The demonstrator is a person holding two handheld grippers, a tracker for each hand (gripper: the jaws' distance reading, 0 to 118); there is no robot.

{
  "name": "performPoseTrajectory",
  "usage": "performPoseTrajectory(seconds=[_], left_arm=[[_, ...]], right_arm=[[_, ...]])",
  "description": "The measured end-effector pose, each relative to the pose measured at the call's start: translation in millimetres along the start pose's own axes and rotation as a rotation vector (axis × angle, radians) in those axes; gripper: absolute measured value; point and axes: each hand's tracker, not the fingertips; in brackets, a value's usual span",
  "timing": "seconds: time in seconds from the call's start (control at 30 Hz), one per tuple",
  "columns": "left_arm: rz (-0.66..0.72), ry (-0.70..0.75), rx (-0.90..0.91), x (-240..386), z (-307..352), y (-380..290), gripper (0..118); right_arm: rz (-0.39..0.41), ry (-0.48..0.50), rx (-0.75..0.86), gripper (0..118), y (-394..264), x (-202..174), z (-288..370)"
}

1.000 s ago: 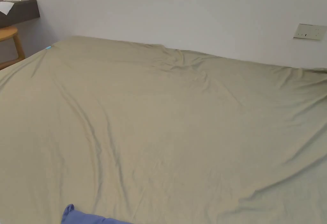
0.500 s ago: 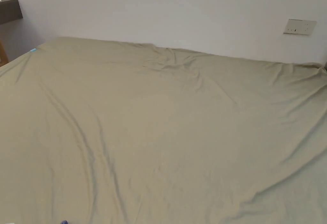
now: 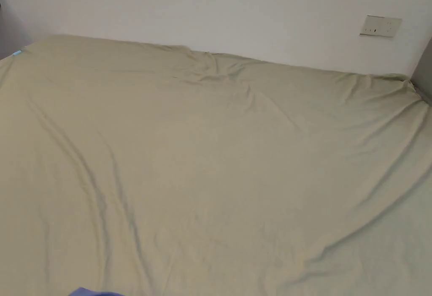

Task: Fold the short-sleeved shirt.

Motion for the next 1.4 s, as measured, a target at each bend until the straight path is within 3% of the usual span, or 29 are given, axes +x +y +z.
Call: performPoseTrajectory(seconds=[0.07, 0.17, 0.27, 0.37, 0.47, 0.63, 0.8, 0.9, 0.93, 1.0, 1.07, 1.1, 1.23, 1.33, 1.37, 1.4], left_arm=[[-0.028, -0.010, 0.016, 14.7, 14.4, 7.4, 10], [-0.142, 0.117, 0.139, 36.3, 40.5, 25.1, 10], [-0.133, 0.187, 0.226, 43.2, 65.9, 46.7, 10], [-0.237, 0.405, 0.270, 68.5, 72.9, 43.6, 10], [-0.323, 0.434, 0.180, 92.0, 59.4, 15.8, 10], [-0.288, 0.253, 0.004, 119.2, 8.0, -27.2, 10], [-0.392, 0.270, -0.247, 119.1, -71.3, -71.4, 10], [-0.357, 0.323, -0.331, 99.4, -109.2, -88.7, 11], [-0.341, 0.337, -0.329, 90.1, -120.6, -90.6, 16], [-0.264, 0.362, -0.334, 77.2, -130.4, -96.6, 45], [-0.187, 0.249, -0.362, 77.4, -127.7, -105.1, 70], [-0.174, 0.180, -0.385, 80.8, -122.8, -105.0, 71], [-0.222, 0.018, -0.435, 92.8, -97.6, -92.3, 65], [-0.418, 0.193, -0.263, 103.7, -72.7, -87.2, 12], [-0.502, 0.299, -0.209, 104.9, -69.9, -87.6, 4], [-0.577, 0.415, -0.171, 104.3, -71.3, -89.6, 4]], right_arm=[[-0.014, -0.004, 0.007, 2, 1.4, 4.0, 1.2], [-0.034, -0.008, 0.016, 2, 1.4, 8.3, 1.5], [-0.042, -0.001, 0.015, 2, -0.5, 10.4, -0.1], [-0.042, 0.008, 0.002, 2, -3.9, 9.6, -4.8], [-0.045, 0.026, -0.011, 2, -7.3, 6.5, -10.2], [-0.028, 0.058, -0.026, 2, -7.6, 2.7, -13.3], [-0.066, 0.056, 0.005, 2, -11.0, 15.3, -2.1], [-0.092, 0.024, 0.012, 2, -16.1, 25.5, 3.9], [-0.095, 0.012, 0.012, 2, -18.0, 28.1, 5.1], [-0.106, -0.009, 0.004, 2, -21.5, 34.1, 6.5], [-0.117, -0.018, -0.001, 2, -23.7, 37.4, 8.5], [-0.122, -0.020, 0.001, 2, -24.5, 38.8, 9.5], [-0.134, -0.015, 0.001, 2, -24.3, 40.0, 7.3], [-0.127, -0.009, 0.004, 2, -24.3, 36.0, 4.8], [-0.125, 0.001, 0.003, 2, -24.7, 34.5, 3.9], [-0.125, 0.011, 0.000, 2, -25.2, 33.0, 2.5]])
